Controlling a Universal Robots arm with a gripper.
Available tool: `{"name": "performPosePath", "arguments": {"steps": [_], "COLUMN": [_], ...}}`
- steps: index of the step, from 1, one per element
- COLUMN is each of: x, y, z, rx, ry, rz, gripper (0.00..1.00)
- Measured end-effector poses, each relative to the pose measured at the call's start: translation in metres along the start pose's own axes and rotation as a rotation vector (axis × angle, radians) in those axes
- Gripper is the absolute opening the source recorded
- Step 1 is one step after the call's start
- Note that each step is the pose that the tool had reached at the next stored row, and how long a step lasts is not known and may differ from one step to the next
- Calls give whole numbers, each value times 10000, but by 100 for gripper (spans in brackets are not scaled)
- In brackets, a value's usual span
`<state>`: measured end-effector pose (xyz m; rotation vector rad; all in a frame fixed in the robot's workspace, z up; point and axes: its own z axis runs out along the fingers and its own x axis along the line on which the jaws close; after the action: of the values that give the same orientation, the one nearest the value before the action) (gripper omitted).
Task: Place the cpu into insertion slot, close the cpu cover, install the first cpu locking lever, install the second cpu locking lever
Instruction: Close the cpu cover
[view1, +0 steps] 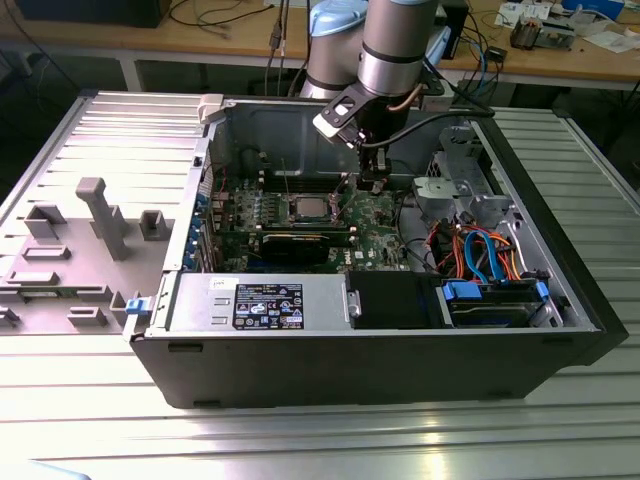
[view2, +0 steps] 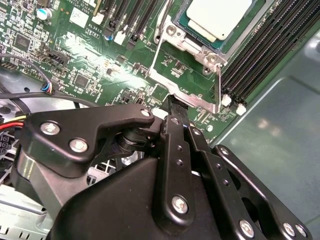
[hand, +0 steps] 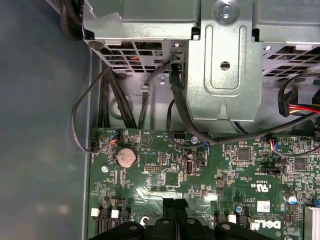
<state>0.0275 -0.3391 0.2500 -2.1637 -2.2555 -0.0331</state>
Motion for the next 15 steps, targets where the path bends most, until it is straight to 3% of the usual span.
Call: {"name": "performPosePath", "arguments": {"steps": [15], "x": [1], "y": [-31], "z": [0], "rx": [-1], "ry": [1], "rz": [2], "gripper": [11]}}
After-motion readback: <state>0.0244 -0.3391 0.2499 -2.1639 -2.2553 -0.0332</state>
